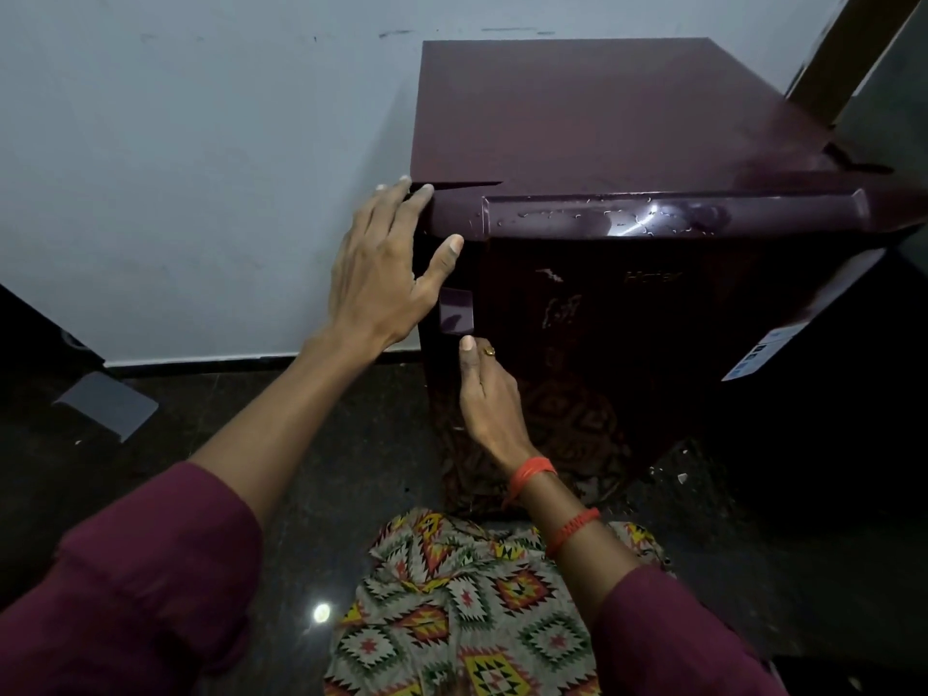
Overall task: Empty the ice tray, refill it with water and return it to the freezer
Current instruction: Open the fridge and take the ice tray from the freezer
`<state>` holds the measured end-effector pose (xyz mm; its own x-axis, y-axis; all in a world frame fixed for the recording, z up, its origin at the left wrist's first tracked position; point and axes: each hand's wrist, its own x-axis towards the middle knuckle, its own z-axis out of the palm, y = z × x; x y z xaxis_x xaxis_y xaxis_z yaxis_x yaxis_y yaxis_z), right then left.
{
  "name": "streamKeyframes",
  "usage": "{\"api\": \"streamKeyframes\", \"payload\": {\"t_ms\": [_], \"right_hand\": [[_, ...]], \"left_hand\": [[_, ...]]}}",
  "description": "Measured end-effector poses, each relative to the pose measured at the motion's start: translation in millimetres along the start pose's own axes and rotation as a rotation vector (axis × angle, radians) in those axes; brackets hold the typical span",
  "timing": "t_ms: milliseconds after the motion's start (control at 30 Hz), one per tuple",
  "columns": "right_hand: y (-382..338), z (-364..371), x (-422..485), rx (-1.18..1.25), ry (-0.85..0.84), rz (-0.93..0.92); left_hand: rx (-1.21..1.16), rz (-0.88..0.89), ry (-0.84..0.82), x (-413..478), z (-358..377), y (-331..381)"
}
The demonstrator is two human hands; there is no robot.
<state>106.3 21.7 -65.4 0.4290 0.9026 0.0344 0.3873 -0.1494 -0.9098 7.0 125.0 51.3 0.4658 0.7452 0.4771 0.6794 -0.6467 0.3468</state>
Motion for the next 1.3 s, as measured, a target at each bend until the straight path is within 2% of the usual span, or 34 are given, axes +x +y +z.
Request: {"api": "streamKeyframes", "payload": {"t_ms": [367, 867, 1100, 1300], "right_hand": [[2.8, 11.2, -2.7, 0.004, 0.090, 0.023], [-1.4, 11.5, -11.0, -0.001, 0.109, 0.041], [15.2, 1.6, -57.2, -0.077, 0.190, -0.019], [26.1, -23.4, -112.2, -0.040, 0.219, -0.049]], "left_hand": [[-0.101, -0.004, 0.040, 16.3, 6.5, 0.0], [-0.134, 0.024, 0.105, 20.8, 2.1, -4.5], [-0.214, 0.108, 0.192, -2.7, -5.1, 4.6], [-0.379, 0.193, 0.186, -42.0, -18.4, 23.4]]}}
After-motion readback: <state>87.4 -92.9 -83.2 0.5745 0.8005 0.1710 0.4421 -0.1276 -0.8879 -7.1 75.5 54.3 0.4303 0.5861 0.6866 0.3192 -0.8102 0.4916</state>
